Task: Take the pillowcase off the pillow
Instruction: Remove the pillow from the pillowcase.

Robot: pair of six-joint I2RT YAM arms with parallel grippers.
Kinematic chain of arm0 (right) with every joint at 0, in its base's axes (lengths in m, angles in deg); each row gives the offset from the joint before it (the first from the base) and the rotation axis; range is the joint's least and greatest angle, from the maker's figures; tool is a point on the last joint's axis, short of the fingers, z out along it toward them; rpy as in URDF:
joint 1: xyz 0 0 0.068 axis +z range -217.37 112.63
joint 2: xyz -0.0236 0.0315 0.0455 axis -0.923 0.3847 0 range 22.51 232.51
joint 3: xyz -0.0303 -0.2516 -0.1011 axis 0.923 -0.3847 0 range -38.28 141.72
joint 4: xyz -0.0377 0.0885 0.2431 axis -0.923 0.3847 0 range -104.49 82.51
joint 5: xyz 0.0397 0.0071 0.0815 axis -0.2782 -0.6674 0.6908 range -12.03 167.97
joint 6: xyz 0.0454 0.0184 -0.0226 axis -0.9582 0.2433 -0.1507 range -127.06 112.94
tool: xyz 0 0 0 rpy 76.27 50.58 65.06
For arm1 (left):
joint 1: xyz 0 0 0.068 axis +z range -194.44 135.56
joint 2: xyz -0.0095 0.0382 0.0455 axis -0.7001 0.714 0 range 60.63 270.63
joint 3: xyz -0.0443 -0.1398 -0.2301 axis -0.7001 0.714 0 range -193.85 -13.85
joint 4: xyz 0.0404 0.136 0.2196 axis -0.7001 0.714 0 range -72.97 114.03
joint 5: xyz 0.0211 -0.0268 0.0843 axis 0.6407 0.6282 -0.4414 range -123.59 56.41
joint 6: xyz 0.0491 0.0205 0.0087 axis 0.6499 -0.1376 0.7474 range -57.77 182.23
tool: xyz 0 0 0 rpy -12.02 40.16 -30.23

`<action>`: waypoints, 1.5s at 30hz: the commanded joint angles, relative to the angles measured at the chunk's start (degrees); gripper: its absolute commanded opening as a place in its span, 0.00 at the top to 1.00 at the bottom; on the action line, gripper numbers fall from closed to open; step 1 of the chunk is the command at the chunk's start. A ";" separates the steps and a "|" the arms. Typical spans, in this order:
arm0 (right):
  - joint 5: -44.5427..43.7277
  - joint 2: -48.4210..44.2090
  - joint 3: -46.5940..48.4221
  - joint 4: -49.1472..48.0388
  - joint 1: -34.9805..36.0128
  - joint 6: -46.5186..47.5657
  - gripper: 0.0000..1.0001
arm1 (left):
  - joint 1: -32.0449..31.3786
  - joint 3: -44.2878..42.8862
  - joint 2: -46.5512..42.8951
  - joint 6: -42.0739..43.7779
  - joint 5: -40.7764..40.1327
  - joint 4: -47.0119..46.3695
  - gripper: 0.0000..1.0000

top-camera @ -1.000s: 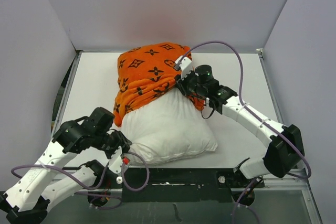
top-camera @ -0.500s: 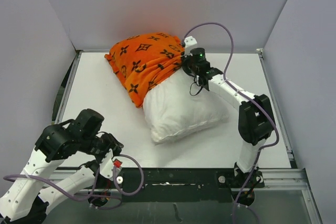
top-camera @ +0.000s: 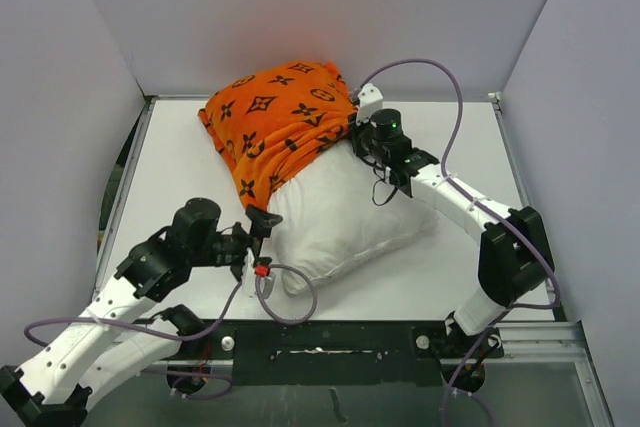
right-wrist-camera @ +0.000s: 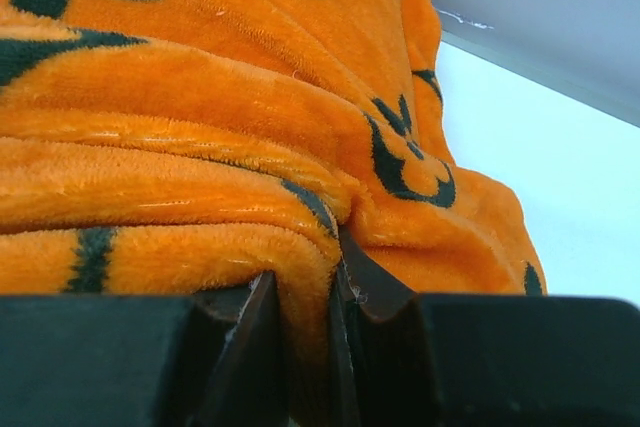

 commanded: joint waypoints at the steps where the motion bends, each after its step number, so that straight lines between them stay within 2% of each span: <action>1: 0.45 -2.25 -1.89 0.20 -0.04 -2.44 0.94 | -1.13 2.34 3.78 -0.14 6.64 -23.59 0.02; 2: 0.54 -2.30 -1.99 0.28 0.29 -2.54 0.94 | -1.44 4.81 4.04 2.70 7.62 -24.61 0.02; 4: 0.91 -2.26 -1.86 0.56 0.66 -2.88 0.94 | -1.77 8.75 4.53 13.60 9.22 -23.09 0.02; 8: 2.35 -2.88 -2.10 0.44 1.42 -3.26 0.94 | -2.34 14.92 7.85 20.95 9.44 -28.39 0.02; 14: 3.74 -3.71 -3.13 -0.27 2.83 -3.85 0.96 | -4.85 14.26 22.15 27.60 3.56 -37.34 0.02; 18: 4.17 -4.03 -3.33 -0.06 3.80 -4.06 0.97 | -6.91 11.19 30.64 35.55 -3.00 -35.68 0.02; 19: 4.20 -4.11 -3.33 0.20 4.05 -4.13 0.97 | -7.24 10.89 32.13 36.64 -4.37 -35.73 0.10; 20: 4.18 -4.35 -3.43 0.56 4.07 -4.14 0.97 | -7.56 10.56 33.52 37.97 -5.81 -35.71 0.25; 21: 4.14 -4.70 -3.79 0.66 4.12 -4.11 0.97 | -8.13 10.46 34.84 38.61 -7.46 -36.67 0.48; 22: 4.13 -5.43 -4.37 0.69 4.13 -4.32 0.97 | -8.84 10.61 35.82 38.13 -9.01 -39.07 0.82; 23: 4.00 -6.03 -4.77 0.91 4.04 -4.35 0.98 | -9.53 10.97 36.39 36.64 -10.60 -42.36 1.00; 27: 3.48 -8.66 -6.14 2.83 3.00 -4.24 0.98 | -10.53 9.20 33.49 30.79 -13.28 -45.46 1.00; 30: 4.38 -12.63 -6.31 4.92 1.26 -3.73 0.87 | -11.80 1.44 25.88 19.36 -12.34 -42.98 1.00; 32: 6.66 -15.43 -4.82 7.20 -0.84 -3.54 0.82 | -13.39 -7.97 23.63 7.57 -13.86 -40.38 1.00; 34: 8.88 -19.11 -3.04 8.77 -3.25 -3.43 0.74 | -14.07 -20.84 24.39 -8.43 -15.98 -34.93 1.00; 35: 9.83 -20.96 -2.46 9.07 -3.92 -3.29 0.68 | -13.85 -27.92 25.69 -14.82 -17.03 -32.39 1.00; 37: 10.58 -24.69 -0.82 10.20 -4.81 -3.12 0.47 | -12.73 -39.91 28.82 -23.62 -18.63 -27.72 1.00; 39: 9.91 -28.73 0.77 11.91 -5.32 -3.14 0.31 | -11.46 -49.82 32.40 -28.48 -18.58 -24.35 1.00; 40: 9.54 -30.93 1.21 12.46 -5.59 -2.95 0.26 | -11.25 -54.44 33.39 -30.07 -18.94 -23.15 1.00; 45: 4.06 -43.13 2.95 15.90 -6.44 -1.97 0.10 | -7.49 -81.09 45.24 -38.31 -18.47 -16.21 1.00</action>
